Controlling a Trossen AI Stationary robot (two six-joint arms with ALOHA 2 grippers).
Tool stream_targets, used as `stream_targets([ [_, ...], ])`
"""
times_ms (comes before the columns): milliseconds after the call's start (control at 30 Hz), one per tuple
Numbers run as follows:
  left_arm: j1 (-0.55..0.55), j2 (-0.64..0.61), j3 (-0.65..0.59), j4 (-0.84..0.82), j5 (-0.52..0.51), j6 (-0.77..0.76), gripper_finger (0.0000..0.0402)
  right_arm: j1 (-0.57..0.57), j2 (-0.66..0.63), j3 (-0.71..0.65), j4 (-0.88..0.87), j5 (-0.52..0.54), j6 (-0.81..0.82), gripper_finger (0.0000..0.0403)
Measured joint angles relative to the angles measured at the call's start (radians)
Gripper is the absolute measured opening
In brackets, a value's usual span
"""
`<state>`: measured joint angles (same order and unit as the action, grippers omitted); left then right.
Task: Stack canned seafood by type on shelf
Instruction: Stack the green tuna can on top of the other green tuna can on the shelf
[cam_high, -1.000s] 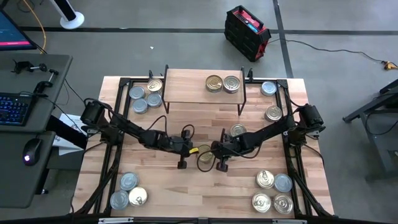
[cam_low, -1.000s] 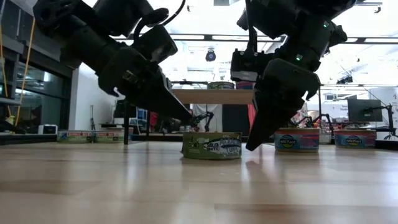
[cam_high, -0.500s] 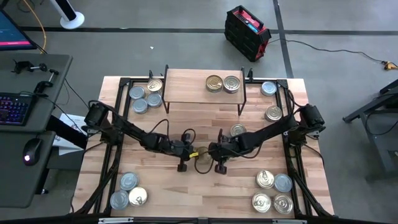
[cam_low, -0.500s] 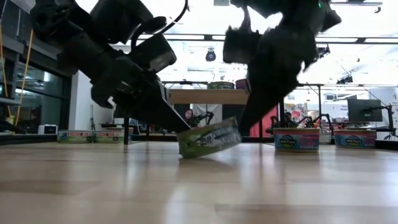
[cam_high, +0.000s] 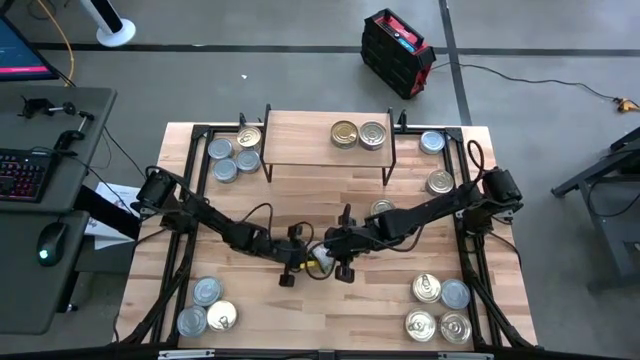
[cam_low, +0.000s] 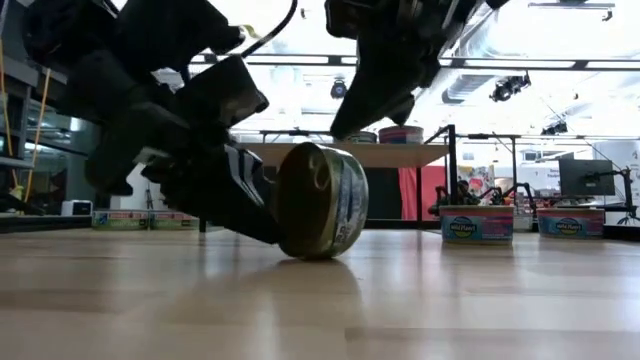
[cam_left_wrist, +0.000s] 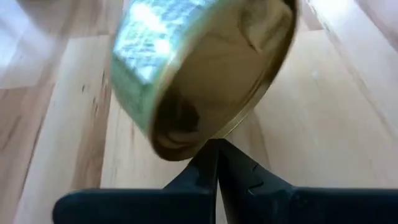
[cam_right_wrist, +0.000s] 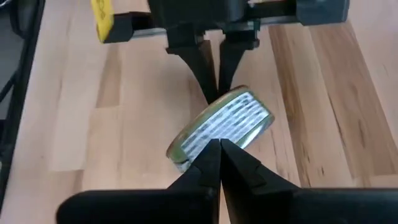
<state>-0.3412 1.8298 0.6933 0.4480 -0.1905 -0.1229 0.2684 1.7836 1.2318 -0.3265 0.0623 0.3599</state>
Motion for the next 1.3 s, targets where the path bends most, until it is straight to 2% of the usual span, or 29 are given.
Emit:
stream_targets([
  [167,-0.034,-0.002,0.0,-0.003,-0.002,-0.018,0.0,0.001,-0.007,0.132,-0.155,0.022,0.088,0.0],
  [267,-0.051,-0.009,0.0,-0.024,0.006,-0.05,0.0,0.004,-0.006,0.22,-0.27,0.04,0.258,0.0],
  [367,-0.061,-0.039,-0.022,-0.037,0.023,-0.069,0.0,0.013,-0.005,0.266,-0.275,0.04,0.465,0.0001],
  [467,-0.058,-0.101,-0.082,-0.034,0.024,-0.091,0.0,0.039,-0.005,0.29,-0.269,0.041,0.557,0.0016],
  [567,-0.033,-0.185,-0.161,-0.035,0.022,-0.112,0.0,0.066,-0.004,0.29,-0.28,0.036,0.639,0.0058],
  [833,0.017,-0.397,-0.309,-0.035,0.023,-0.113,0.0,0.122,0.033,0.289,-0.24,0.075,0.764,0.0216],
  [933,0.02,-0.442,-0.321,-0.033,0.03,-0.112,0.0,0.102,0.069,0.315,-0.263,0.079,0.8,0.0239],
  [1033,0.02,-0.46,-0.319,-0.024,0.058,-0.112,0.0,0.087,0.149,0.411,-0.394,0.083,0.804,0.0243],
  [1300,0.02,-0.468,-0.318,-0.015,0.136,-0.103,0.0,0.06,0.414,0.823,-0.84,0.111,0.853,0.0243],
])
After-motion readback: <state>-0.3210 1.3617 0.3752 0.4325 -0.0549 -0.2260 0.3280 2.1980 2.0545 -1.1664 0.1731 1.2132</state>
